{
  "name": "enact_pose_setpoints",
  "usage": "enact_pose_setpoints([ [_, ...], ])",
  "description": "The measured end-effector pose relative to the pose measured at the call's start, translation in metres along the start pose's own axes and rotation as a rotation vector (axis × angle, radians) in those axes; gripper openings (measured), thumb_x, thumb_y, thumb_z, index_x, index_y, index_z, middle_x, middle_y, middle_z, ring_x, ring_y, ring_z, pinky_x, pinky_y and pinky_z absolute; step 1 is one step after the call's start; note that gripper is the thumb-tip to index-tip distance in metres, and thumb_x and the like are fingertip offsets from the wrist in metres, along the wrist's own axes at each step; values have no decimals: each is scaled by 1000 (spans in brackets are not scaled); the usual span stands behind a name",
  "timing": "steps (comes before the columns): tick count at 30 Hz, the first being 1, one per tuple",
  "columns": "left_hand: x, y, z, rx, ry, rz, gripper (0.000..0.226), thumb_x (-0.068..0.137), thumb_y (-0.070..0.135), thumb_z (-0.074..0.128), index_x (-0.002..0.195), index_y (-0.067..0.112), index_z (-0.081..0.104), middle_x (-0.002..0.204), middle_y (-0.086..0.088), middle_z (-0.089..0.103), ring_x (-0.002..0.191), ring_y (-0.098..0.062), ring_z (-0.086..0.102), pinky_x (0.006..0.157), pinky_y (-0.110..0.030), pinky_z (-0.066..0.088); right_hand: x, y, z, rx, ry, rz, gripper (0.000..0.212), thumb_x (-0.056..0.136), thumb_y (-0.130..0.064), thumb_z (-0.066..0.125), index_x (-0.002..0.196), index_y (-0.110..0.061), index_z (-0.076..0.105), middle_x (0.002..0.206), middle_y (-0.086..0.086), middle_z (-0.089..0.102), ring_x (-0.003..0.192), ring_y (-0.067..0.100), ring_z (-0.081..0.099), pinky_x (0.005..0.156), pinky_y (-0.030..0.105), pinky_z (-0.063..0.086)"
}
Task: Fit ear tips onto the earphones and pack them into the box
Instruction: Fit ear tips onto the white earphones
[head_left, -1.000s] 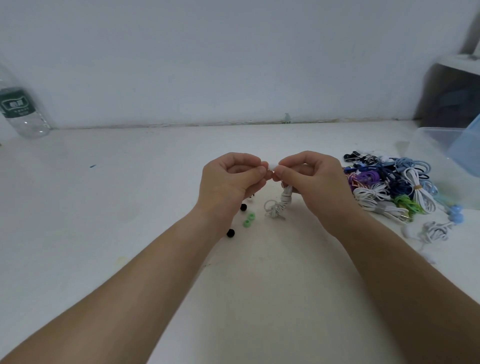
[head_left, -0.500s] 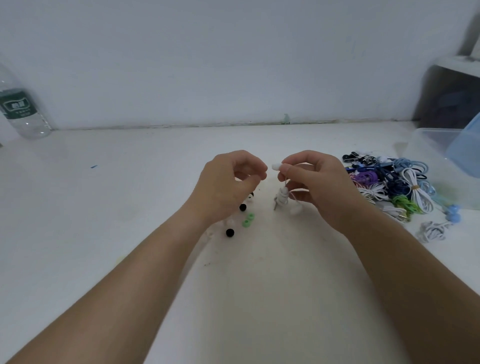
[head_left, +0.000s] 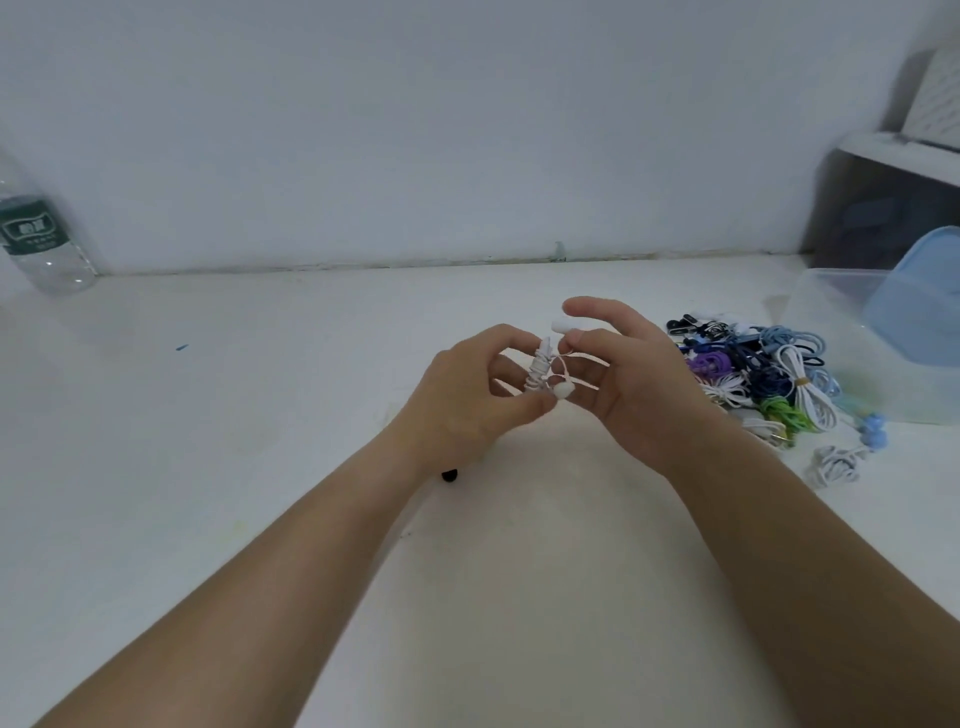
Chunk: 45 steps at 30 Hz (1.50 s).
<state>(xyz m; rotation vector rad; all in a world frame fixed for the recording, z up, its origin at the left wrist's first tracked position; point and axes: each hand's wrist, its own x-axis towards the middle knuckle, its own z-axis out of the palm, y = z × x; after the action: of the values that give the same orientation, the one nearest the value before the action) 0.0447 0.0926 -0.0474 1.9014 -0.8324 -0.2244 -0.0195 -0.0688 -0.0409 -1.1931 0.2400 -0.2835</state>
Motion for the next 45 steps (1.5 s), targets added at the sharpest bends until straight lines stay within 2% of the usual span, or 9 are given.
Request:
enact_pose_setpoints([
  [6, -2, 8, 4, -287, 80, -93, 25, 89, 13, 73, 112, 16, 65, 87, -7, 78, 76, -26, 76, 78, -40, 62, -8, 7, 4, -346, 73, -207, 21, 92, -2, 66, 106, -15, 70, 73, 3, 70, 73, 15, 69, 68, 33, 59],
  [11, 2, 26, 9, -399, 88, -91, 39, 90, 10, 71, 127, 14, 58, 96, -9, 77, 80, -26, 76, 82, -39, 62, -8, -6, 7, -385, 140, -262, 12, 93, -10, 68, 102, -17, 70, 63, -8, 67, 65, 10, 66, 61, 26, 56],
  [16, 17, 59, 11, -348, 83, -8, 49, 86, 9, 77, 129, 20, 57, 91, -13, 76, 77, -26, 76, 77, -33, 62, -12, -39, 4, -221, 146, -201, 9, 95, -16, 68, 98, -10, 74, 79, 6, 69, 68, 19, 62, 63, 28, 57],
  [26, 60, 127, 89, -355, 16, 23, 32, 85, 4, 74, 112, 15, 58, 87, -19, 73, 67, -33, 74, 69, -43, 63, -51, -113, -90, -444, 232, -198, 13, 94, -11, 65, 102, -14, 75, 86, 1, 73, 69, 12, 65, 62, 24, 57],
  [30, 87, 145, 139, -399, -11, -18, 27, 86, 1, 72, 107, 11, 59, 81, -17, 66, 62, -31, 69, 71, -50, 63, -61, -132, -141, -479, 456, -193, 21, 96, -3, 55, 104, -14, 71, 93, 4, 74, 72, 14, 66, 66, 28, 58],
  [33, 111, 155, 172, -354, -36, -37, 30, 85, 3, 74, 110, 10, 59, 77, -12, 66, 60, -30, 67, 69, -48, 63, -64, -137, -178, -443, 636, -190, 25, 95, 2, 50, 107, -9, 69, 94, 8, 71, 70, 18, 64, 67, 30, 59],
  [36, 129, 157, 195, -233, -69, -46, 39, 83, 5, 78, 115, 13, 57, 96, -17, 68, 63, -27, 68, 62, -36, 62, -64, -134, -203, -473, 708, -164, 27, 96, 4, 46, 109, -7, 67, 96, 10, 71, 75, 19, 67, 68, 30, 61],
  [43, 147, 161, 219, 150, -129, 15, 70, 79, 17, 83, 140, 10, 48, 111, -15, 71, 86, -23, 74, 86, -43, 60, -61, -131, -221, -540, 759, -158, 28, 97, 2, 46, 109, -11, 67, 95, 7, 70, 78, 19, 68, 61, 25, 57],
  [45, 147, 160, 218, 138, -153, 11, 68, 81, 15, 80, 141, 10, 49, 111, -14, 72, 88, -22, 73, 83, -40, 61, -60, -131, -220, -578, 751, -174, 28, 97, 2, 46, 109, -12, 67, 94, 6, 70, 76, 18, 67, 60, 24, 56],
])
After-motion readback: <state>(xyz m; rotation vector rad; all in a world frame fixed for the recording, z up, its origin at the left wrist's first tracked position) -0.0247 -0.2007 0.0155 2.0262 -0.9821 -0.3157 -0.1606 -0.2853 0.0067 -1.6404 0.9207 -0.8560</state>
